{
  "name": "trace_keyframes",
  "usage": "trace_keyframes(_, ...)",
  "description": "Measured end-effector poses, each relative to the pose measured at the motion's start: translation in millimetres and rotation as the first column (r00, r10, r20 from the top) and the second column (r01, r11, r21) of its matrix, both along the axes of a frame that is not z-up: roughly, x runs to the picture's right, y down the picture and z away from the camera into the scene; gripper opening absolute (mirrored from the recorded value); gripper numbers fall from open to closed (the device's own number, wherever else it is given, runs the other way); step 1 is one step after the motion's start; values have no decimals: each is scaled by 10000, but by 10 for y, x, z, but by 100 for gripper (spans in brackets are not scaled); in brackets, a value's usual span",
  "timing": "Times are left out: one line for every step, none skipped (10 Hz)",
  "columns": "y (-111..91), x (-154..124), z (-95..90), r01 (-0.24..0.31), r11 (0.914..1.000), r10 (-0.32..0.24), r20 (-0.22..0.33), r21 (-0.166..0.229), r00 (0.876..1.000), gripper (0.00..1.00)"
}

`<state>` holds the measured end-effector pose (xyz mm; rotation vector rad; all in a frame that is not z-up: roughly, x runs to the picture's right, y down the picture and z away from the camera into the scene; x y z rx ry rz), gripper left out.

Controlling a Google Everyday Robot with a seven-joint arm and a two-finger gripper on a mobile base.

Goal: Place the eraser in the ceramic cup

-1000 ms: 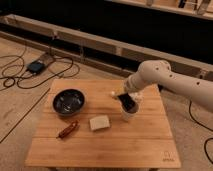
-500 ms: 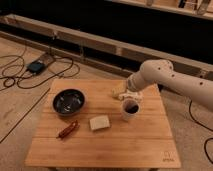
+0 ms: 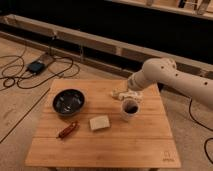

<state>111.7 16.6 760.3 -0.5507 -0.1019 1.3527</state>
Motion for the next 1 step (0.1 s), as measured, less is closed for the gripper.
trace_keyframes(2,2,1,0,10000,0,-3,-3,10000,80)
